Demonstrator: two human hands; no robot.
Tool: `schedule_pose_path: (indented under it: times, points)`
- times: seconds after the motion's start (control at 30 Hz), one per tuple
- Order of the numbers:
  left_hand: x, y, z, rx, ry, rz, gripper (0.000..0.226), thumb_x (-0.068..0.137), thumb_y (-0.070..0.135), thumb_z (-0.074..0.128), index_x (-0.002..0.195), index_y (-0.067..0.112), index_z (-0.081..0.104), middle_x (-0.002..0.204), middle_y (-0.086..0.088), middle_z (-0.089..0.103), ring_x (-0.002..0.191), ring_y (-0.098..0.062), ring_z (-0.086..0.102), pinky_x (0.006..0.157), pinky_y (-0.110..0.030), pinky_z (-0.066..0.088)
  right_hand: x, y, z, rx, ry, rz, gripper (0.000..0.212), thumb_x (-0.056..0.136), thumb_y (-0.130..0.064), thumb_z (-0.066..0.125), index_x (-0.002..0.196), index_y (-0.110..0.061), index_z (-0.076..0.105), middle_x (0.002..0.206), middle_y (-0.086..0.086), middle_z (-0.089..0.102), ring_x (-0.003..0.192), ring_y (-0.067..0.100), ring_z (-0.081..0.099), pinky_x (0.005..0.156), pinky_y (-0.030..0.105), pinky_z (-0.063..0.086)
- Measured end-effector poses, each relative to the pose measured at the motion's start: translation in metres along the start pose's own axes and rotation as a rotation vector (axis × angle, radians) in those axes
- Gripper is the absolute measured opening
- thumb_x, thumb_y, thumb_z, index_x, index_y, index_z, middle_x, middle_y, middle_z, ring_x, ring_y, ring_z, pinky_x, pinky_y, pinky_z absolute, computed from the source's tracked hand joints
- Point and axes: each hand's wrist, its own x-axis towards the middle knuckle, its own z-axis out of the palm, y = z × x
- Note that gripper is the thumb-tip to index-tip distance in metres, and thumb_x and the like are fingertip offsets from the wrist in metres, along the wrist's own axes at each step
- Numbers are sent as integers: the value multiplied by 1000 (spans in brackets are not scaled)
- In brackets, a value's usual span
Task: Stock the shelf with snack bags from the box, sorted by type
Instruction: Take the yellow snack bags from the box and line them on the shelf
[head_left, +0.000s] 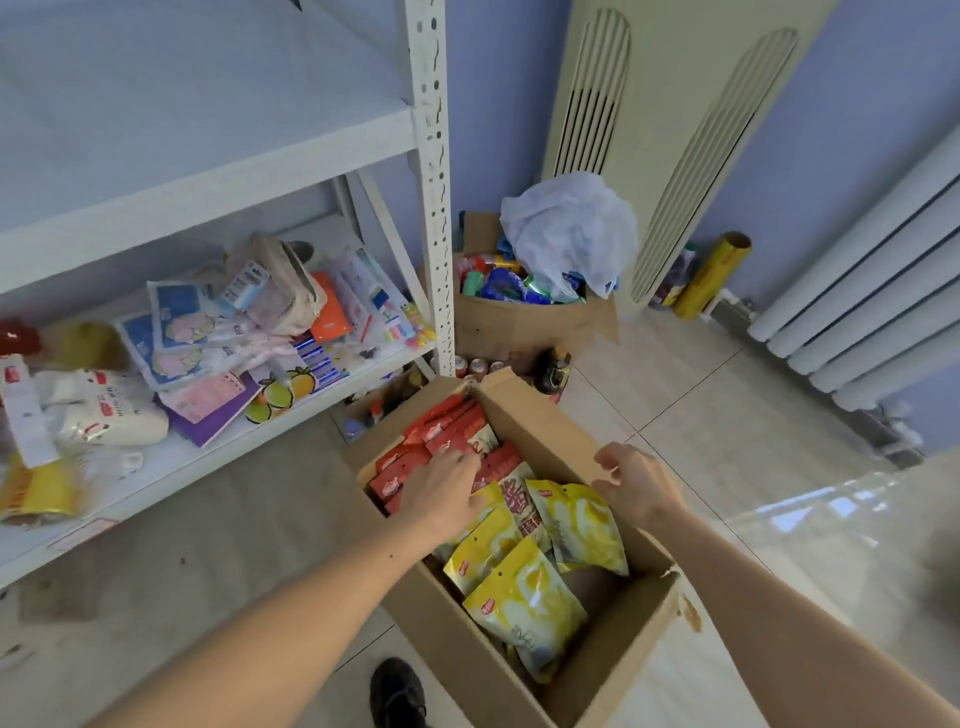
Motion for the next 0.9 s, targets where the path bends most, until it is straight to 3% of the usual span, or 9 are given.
schedule_pose_path:
  times: [0.17,0.33,0.5,0.6,0.8,0.9]
  points:
    - [11,11,62,-63,-40,-151,39,93,36,57,127,17,50,125,2,57,114,-20,55,86,-38,51,29,43,32,-34,-80,-18,43,85,-22,69,126,-15,57,127,5,53,113,26,54,90,38,50]
    - [21,22,139,-136,-120,-274,43,93,37,58,130,18,48,126,0,56,115,-21,55,87,-40,52,50,85,74,-60,-139,-30,68,82,-28,74,141,-15,43,141,6,38,132,28,36,100,40,45]
    - [30,23,207,-187,-218,-362,49,92,38,58,132,14,45,127,-4,53,113,-24,56,87,-42,52,66,114,115,-84,-135,-9,85,79,-35,77,148,-16,30,140,8,37,131,29,36,98,42,44]
    - [36,20,240,-193,-282,-394,51,92,39,58,133,14,41,128,-5,51,115,-24,55,87,-40,51,73,125,137,-102,-113,-25,77,80,-37,76,144,-17,36,136,9,42,127,30,40,95,41,45]
    - [52,13,285,-220,-365,-439,62,92,41,59,141,12,33,128,-9,52,116,-26,54,89,-40,50,73,134,158,-87,123,-123,40,86,-31,71,121,-16,60,119,5,52,116,27,47,87,40,48]
    - [60,8,302,-207,-403,-455,57,90,42,60,136,14,40,129,-6,54,119,-26,52,92,-42,49,72,138,166,-81,184,-167,28,87,-30,71,110,-14,67,108,4,54,106,26,51,78,36,47]
